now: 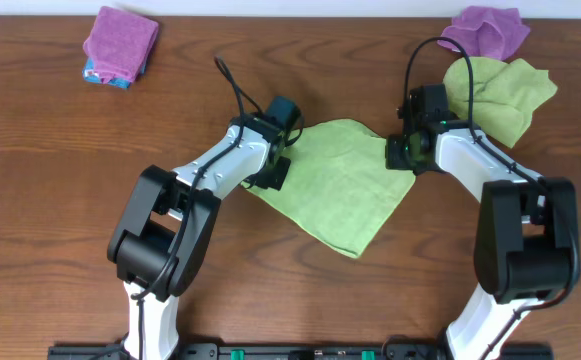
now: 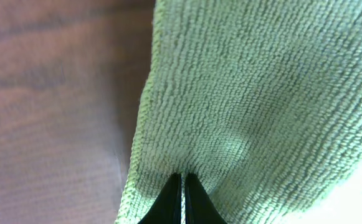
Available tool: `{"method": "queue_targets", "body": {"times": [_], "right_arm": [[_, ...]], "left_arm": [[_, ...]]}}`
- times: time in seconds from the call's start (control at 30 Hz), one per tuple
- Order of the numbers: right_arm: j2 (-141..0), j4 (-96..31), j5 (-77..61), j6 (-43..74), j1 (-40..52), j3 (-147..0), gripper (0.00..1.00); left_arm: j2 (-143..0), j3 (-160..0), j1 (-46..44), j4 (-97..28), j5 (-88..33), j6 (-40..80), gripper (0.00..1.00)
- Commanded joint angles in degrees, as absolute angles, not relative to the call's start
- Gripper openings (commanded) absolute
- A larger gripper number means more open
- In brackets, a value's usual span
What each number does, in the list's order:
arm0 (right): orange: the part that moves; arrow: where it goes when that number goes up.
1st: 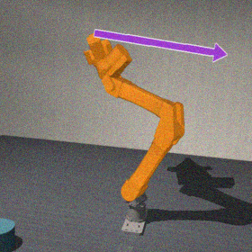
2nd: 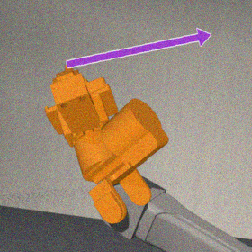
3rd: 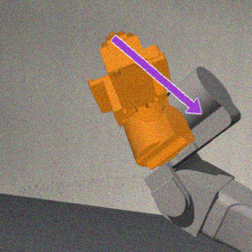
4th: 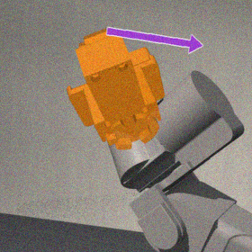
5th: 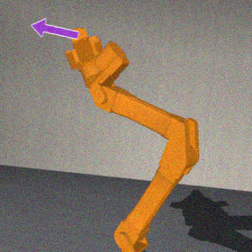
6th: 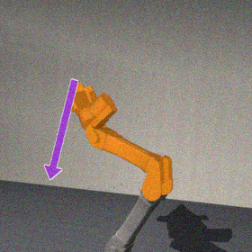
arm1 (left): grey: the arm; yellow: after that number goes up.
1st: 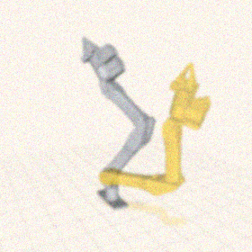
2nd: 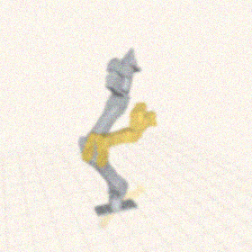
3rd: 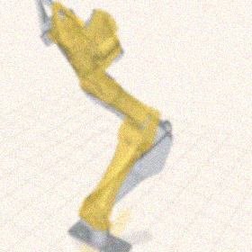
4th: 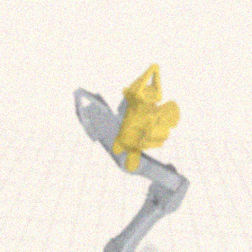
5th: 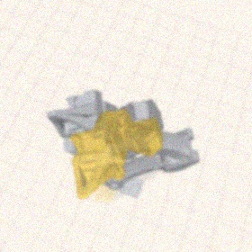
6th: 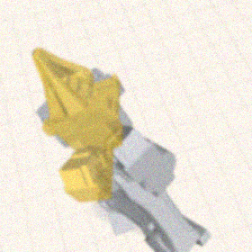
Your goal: Fold the cloth
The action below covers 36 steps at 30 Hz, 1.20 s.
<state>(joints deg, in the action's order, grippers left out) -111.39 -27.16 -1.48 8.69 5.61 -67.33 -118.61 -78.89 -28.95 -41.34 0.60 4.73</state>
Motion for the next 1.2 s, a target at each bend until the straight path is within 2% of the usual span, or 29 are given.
{"method": "queue_targets", "body": {"times": [0.0,0.4,0.77,0.93,1.17], "right_arm": [[-112.86,-25.19,1.54,9.93,6.02,-67.77,0.01],[-112.90,-16.53,3.64,14.81,4.19,-67.77,0.01],[-112.86,-15.29,3.25,14.79,3.68,-68.07,0.01],[-111.68,-21.02,0.82,14.72,3.79,-72.69,0.01],[-105.75,-31.75,0.40,12.51,3.90,-80.05,0.01]], "left_arm": [[-125.97,-73.30,-29.28,-45.89,-3.03,5.41,0.06],[-125.97,-73.28,-29.28,-51.72,-3.27,6.92,0.06],[-125.86,-73.30,-29.28,-54.59,-12.73,8.21,0.06],[-122.43,-73.30,-29.28,-53.47,-12.71,8.14,0.06],[-109.45,-73.30,-29.28,-48.45,-9.58,8.14,0.06]]}}
